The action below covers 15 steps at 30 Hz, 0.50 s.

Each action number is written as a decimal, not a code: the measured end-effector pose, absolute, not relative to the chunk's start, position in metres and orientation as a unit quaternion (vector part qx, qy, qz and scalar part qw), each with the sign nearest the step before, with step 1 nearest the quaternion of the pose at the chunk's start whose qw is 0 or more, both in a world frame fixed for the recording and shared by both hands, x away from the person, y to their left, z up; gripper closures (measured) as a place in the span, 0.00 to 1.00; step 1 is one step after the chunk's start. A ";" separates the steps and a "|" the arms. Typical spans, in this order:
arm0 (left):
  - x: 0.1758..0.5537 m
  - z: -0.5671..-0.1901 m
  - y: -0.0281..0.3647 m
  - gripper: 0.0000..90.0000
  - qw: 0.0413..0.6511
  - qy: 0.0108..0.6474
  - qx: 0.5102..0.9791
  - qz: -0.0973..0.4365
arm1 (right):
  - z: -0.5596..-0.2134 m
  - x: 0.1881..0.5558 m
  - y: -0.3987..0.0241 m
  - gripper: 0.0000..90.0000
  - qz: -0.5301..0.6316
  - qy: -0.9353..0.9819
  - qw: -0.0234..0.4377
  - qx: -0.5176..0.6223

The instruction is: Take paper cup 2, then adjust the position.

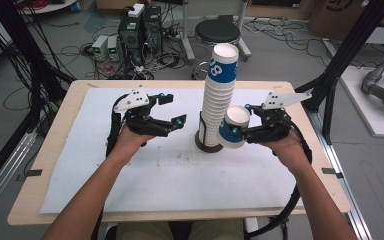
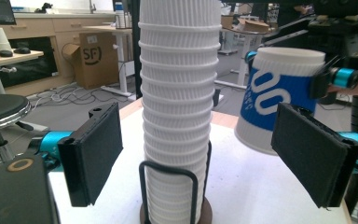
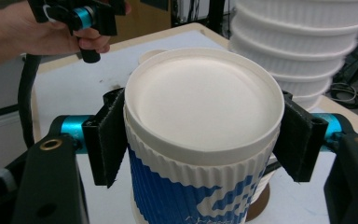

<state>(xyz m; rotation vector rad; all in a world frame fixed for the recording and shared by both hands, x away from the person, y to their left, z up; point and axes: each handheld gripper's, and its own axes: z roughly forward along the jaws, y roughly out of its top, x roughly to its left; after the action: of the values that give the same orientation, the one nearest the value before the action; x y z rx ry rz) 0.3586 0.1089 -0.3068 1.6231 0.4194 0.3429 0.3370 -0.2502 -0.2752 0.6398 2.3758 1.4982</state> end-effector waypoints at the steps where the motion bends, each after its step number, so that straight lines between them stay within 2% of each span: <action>1: 0.356 -0.308 0.111 0.18 0.657 0.185 0.716 0.149 | -0.276 0.337 -0.247 0.31 0.512 0.820 0.129 0.220; 15: 0.327 -0.329 0.126 0.18 0.664 0.174 0.715 0.129 | -0.285 0.332 -0.230 0.31 0.519 0.822 0.123 0.200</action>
<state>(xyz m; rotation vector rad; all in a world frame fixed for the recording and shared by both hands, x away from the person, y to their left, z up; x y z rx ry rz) 0.3266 0.1262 -0.3291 1.6157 0.3933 0.2915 0.3316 -0.2299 -0.2847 0.5823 2.3972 1.5150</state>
